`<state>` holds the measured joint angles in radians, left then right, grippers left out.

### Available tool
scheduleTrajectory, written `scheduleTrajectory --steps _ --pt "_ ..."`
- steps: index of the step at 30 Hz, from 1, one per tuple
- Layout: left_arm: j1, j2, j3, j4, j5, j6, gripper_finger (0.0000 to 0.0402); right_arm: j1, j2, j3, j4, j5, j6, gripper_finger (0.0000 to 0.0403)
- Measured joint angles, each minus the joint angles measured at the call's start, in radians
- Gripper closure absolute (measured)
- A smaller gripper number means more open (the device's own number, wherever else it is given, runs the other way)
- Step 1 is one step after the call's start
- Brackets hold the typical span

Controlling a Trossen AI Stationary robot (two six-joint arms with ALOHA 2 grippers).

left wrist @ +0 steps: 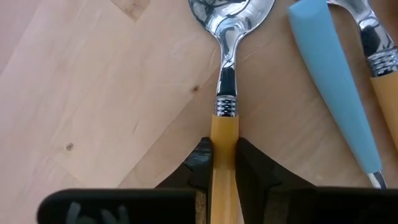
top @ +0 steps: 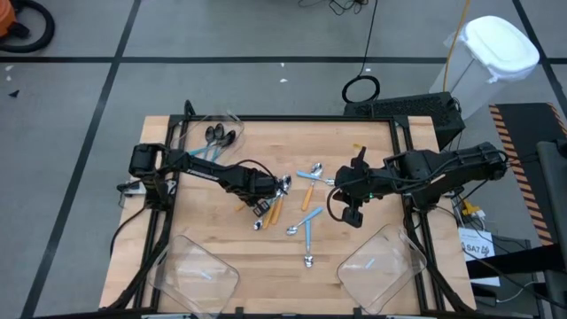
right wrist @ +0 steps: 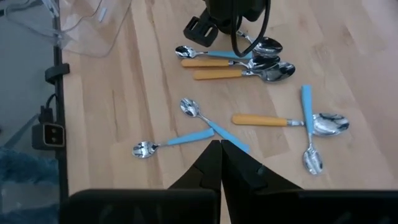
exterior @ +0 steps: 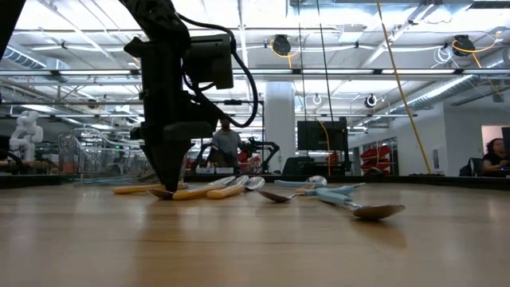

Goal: Sort silverware by color (type)
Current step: Put the yellow spoon into the bottom left transparent bin

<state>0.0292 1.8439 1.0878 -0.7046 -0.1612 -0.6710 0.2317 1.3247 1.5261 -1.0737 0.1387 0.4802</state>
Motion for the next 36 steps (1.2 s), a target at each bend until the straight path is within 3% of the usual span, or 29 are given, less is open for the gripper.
scheduleTrajectory --steps 10,26,36 --pt "-0.025 -0.004 0.017 -0.029 -0.005 -0.059 0.0362 -0.001 0.000 0.000 -0.004 -0.006 -0.146 0.0403" --pt "-0.061 -0.005 0.299 -0.185 -0.035 -0.200 0.0363 -0.001 -0.111 0.000 -0.178 -0.010 -0.130 0.0403" --pt "-0.098 -0.006 0.433 -0.192 -0.137 -0.366 0.0363 -0.001 -0.218 0.000 -0.203 0.070 -0.182 0.0403"
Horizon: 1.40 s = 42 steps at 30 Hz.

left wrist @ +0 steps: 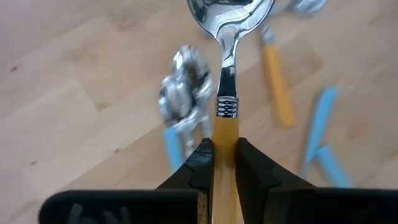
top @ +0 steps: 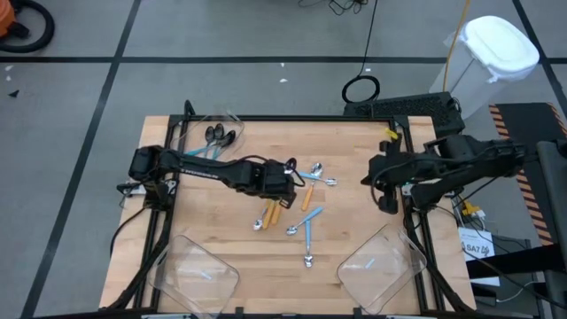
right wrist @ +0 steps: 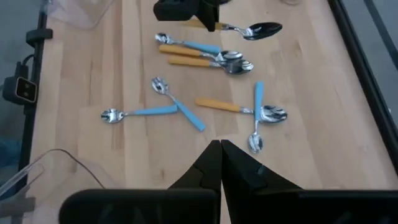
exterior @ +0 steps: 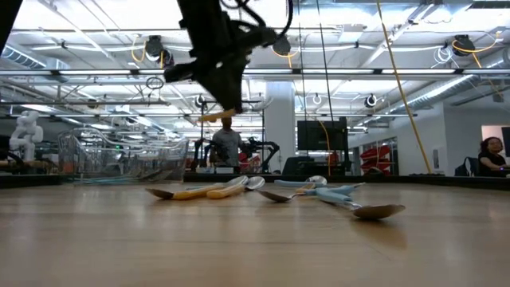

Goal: Sort silverware by color (type)
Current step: Put the yellow spoon into the bottom left transparent bin

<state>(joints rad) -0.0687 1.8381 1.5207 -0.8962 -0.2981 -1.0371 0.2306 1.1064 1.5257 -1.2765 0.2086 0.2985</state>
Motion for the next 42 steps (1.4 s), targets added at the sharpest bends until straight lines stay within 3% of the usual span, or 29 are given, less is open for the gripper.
scheduleTrajectory --steps 9,16,24,28,42 --pt "-0.051 -0.002 0.108 0.038 -0.148 -0.199 0.0363 0.000 -0.024 0.000 0.000 0.008 0.027 0.0403" --pt "-0.068 -0.002 0.188 0.044 -0.251 -0.266 0.0363 0.000 -0.011 0.000 0.032 0.070 0.029 0.0403" --pt "-0.067 -0.003 0.280 0.113 -0.349 -0.210 0.0363 0.000 0.037 0.000 0.038 0.187 0.105 0.0403" --pt "-0.065 -0.003 0.305 0.119 -0.390 -0.179 0.0363 0.000 0.068 0.000 0.038 0.185 0.205 0.0403" --pt "-0.079 -0.002 0.306 0.288 -0.387 -0.051 0.0363 0.001 0.099 0.000 0.038 0.153 0.580 0.0403"
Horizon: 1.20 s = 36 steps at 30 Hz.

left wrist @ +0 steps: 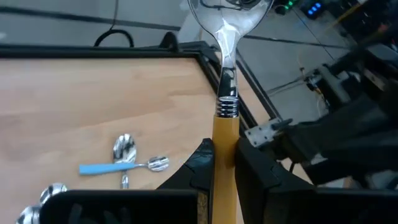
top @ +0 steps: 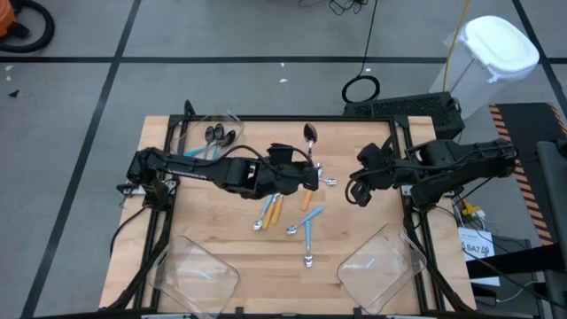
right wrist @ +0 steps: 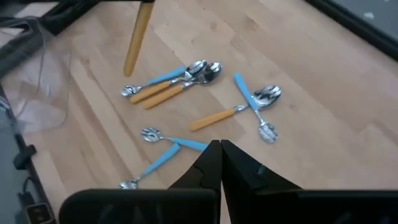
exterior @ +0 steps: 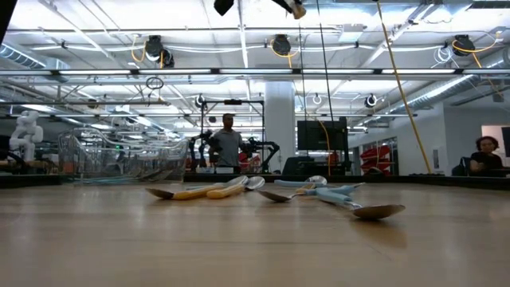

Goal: Sort silverware by color (type)
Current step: Put the yellow spoon into the bottom left transparent bin

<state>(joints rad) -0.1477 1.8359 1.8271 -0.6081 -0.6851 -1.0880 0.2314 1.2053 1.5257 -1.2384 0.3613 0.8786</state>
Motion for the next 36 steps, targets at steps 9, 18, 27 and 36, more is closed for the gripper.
scheduleTrajectory --steps 9,18,27,36 --pt "-0.059 0.000 0.000 -0.026 0.001 0.040 0.0362 0.003 0.000 0.000 0.065 0.002 0.074 0.0403" --pt "-0.143 0.000 0.000 -0.069 -0.002 -0.026 0.0364 0.003 0.000 0.000 0.086 0.000 -0.017 0.0403" --pt "-0.210 0.000 0.000 -0.097 -0.004 -0.165 0.0363 0.003 -0.006 0.000 0.054 -0.110 -0.172 0.0403" --pt "-0.244 0.000 0.000 -0.176 0.034 -0.288 0.0397 0.003 -0.015 0.000 -0.032 -0.155 -0.280 0.0403"
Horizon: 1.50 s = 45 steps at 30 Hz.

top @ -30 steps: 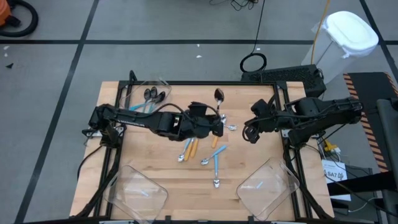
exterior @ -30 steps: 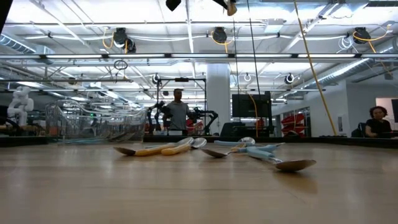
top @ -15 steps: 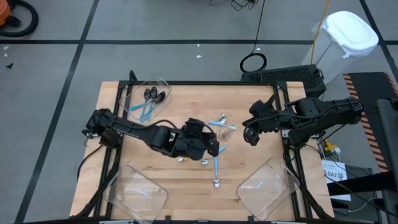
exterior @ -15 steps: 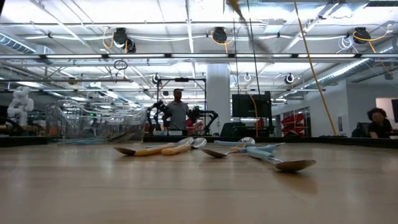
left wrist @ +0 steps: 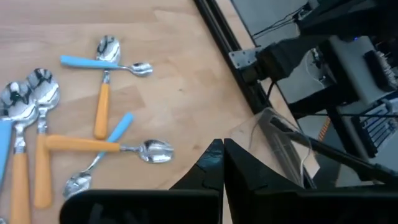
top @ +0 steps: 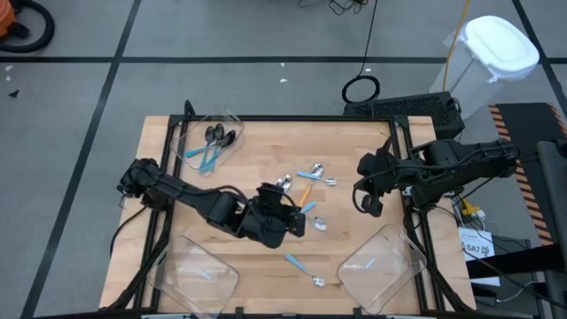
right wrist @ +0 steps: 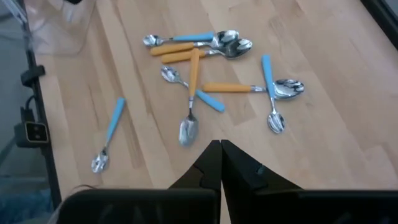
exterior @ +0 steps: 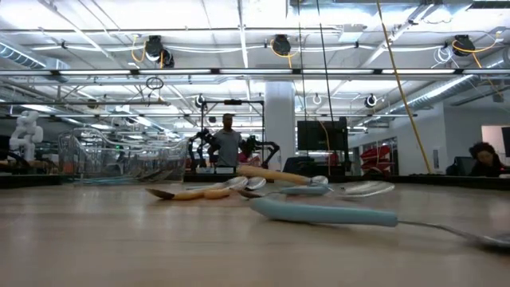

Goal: Sort silverware by color (type)
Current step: Put the yellow spoon into the bottom left transparent bin

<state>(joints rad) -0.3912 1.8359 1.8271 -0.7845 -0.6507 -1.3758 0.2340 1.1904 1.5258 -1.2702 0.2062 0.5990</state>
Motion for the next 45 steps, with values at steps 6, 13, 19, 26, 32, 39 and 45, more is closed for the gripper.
scheduleTrajectory --steps 6,13,19,26,32,39,45 --pt "0.000 0.000 0.000 -0.019 0.023 0.008 0.0398 0.000 -0.008 0.000 -0.007 -0.015 -0.042 0.0403" --pt "0.051 0.006 0.000 -0.099 0.254 0.130 0.0397 0.010 -0.021 0.000 -0.007 -0.136 -0.030 0.0403" --pt "0.090 0.008 0.000 -0.114 0.403 0.370 0.0354 0.047 -0.037 0.000 -0.006 -0.159 0.021 0.0403" --pt "0.133 0.088 0.000 -0.141 0.509 0.731 0.0269 0.083 -0.042 0.000 -0.006 -0.152 0.051 0.0403" --pt "0.132 0.184 0.000 -0.130 0.563 0.918 0.0246 0.089 -0.043 0.000 -0.007 -0.154 0.100 0.0403" --pt "0.149 0.266 -0.001 -0.144 0.660 1.022 0.0245 0.089 -0.043 0.000 -0.010 -0.158 0.133 0.0403" --pt "0.149 0.270 -0.001 -0.149 0.646 1.083 0.0245 0.089 -0.042 0.000 -0.015 -0.157 0.098 0.0403"
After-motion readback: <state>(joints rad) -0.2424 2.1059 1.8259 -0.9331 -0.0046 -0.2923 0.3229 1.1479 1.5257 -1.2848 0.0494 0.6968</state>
